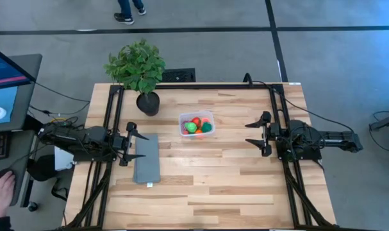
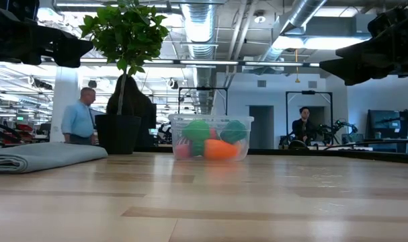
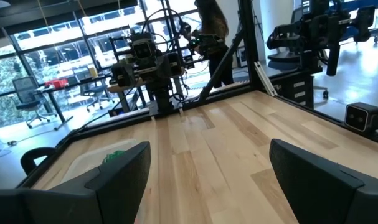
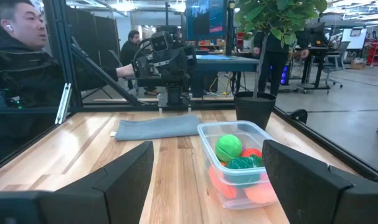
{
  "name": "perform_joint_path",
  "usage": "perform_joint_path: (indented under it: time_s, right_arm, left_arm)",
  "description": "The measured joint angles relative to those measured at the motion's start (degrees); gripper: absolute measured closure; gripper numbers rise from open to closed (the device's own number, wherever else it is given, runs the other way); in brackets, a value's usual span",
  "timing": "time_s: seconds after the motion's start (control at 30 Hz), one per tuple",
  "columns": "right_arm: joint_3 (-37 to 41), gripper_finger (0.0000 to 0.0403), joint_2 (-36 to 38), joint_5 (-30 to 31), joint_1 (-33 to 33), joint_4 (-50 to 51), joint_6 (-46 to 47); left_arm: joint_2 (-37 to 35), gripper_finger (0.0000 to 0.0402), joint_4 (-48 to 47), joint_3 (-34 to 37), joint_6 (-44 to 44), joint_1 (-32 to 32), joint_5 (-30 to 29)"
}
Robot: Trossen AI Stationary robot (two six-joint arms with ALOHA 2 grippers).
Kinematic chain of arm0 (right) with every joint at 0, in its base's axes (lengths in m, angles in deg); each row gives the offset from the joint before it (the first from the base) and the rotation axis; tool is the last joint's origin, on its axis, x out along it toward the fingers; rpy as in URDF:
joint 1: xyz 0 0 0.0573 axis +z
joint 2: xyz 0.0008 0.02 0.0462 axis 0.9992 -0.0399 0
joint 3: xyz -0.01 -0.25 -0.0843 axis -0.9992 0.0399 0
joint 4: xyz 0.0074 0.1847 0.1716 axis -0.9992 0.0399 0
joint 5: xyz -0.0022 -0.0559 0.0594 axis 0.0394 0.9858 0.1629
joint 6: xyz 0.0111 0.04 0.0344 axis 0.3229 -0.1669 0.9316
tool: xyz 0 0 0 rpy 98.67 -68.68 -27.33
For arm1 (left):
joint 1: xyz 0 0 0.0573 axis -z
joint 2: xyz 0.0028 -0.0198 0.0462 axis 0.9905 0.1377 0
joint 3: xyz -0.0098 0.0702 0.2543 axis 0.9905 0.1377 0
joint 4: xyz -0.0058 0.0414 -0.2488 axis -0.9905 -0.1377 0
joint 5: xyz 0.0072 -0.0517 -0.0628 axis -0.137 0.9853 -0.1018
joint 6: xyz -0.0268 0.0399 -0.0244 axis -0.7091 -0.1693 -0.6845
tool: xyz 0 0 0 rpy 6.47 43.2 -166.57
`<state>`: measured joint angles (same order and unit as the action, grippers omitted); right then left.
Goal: Pick and placing Produce into tupperware
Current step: Return to Home Position
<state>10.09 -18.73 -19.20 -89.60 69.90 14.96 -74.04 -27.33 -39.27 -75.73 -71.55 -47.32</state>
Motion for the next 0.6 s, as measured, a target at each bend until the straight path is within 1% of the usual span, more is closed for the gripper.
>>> perform_joint_path:
  time_s: [0.6]
  right_arm:
    - [0.0,0.0079,-0.02,0.0,0.0,0.0,0.0]
  left_arm:
    - [0.0,0.0081,0.0,-0.01,-0.48,0.0,-0.01]
